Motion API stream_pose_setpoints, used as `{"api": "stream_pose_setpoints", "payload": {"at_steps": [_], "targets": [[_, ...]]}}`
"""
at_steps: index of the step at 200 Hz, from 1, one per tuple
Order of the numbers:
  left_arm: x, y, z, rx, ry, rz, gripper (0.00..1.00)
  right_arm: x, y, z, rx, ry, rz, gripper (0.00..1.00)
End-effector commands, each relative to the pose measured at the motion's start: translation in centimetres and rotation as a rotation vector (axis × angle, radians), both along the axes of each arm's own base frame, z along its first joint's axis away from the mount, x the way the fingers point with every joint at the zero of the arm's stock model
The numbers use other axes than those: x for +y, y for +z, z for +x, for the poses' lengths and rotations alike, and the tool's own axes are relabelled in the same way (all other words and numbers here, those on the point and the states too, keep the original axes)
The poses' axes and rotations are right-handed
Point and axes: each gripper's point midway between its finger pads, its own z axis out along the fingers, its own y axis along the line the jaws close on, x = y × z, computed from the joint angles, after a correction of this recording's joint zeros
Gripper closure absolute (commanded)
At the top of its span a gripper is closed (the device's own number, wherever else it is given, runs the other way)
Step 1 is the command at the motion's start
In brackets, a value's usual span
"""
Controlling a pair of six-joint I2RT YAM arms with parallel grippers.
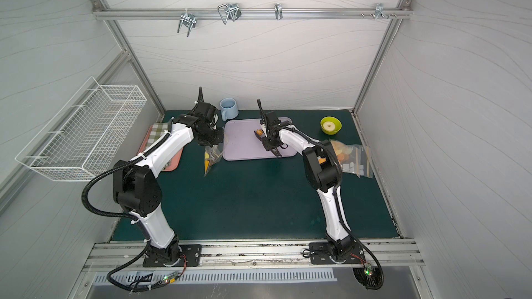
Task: Put the cookies into a resealable bag to prevent moisture
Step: Pick up the cookie from the tray, then place the cookie in the ziploc bag.
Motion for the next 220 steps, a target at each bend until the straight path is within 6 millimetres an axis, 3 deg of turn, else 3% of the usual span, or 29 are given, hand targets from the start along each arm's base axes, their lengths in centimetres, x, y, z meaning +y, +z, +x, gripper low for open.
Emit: {"api": "stream_pose_setpoints", "payload": {"at_steps": [1,59,116,160,220], "targets": [[-1.0,1.1,0.5,-0.033,-0.007,-0.076,1.0,-0.2,5.6,-0.2,-0.109,-0.03,0.09,0.56],[-1.5,0.7,0.5,-0.018,-0.023,-0.091,1.0,-2.4,9.0,-2.9,-0.15,-0.057,0.123,0.56],[-1.7,0.5,0.5,-0.008,-0.031,-0.096,1.0,-3.0,12.5,-6.0,-0.187,-0.038,0.213,0.57],[-1.8,0.2,0.5,0.002,-0.034,-0.097,1.0,-3.8,11.3,-5.4,-0.151,-0.074,0.208,0.57],[-2.2,-0.9,1.3,0.032,-0.029,-0.098,1.0,-3.3,12.3,-5.6,-0.147,-0.066,0.273,0.57]]}}
